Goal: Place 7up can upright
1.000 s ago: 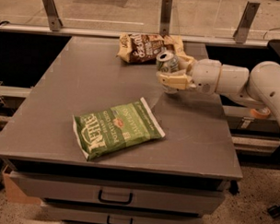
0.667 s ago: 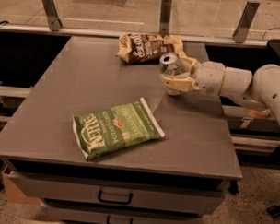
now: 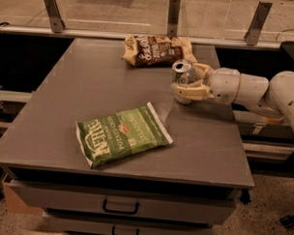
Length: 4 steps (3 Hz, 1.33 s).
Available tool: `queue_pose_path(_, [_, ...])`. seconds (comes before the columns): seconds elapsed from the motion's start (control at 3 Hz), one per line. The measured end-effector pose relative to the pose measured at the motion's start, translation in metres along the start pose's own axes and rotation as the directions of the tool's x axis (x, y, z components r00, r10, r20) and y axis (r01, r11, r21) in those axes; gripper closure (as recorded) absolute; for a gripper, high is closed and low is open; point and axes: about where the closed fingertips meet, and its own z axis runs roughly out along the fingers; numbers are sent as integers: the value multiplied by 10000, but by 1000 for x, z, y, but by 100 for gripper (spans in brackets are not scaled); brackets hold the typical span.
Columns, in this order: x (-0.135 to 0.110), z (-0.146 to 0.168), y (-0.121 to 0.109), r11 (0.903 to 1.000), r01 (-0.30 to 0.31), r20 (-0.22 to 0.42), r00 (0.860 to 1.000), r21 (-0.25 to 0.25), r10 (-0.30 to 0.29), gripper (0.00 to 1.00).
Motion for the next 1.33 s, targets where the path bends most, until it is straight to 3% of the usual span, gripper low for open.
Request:
queue_pose_path(0.33, [4,-5,4,10000,-46,7,10000,31,46,12])
queue_pose_path(0.67, [-1,-15,0,9995,211,-216,9996,221,-207,0])
queue_pose_path(1.0, [-24,-27,-14,9953,844,-761,9938,469,-807,0])
queue_pose_path(1.33, [-87,-48,-43,9730,2216,-1736,9627,648,-2077,0])
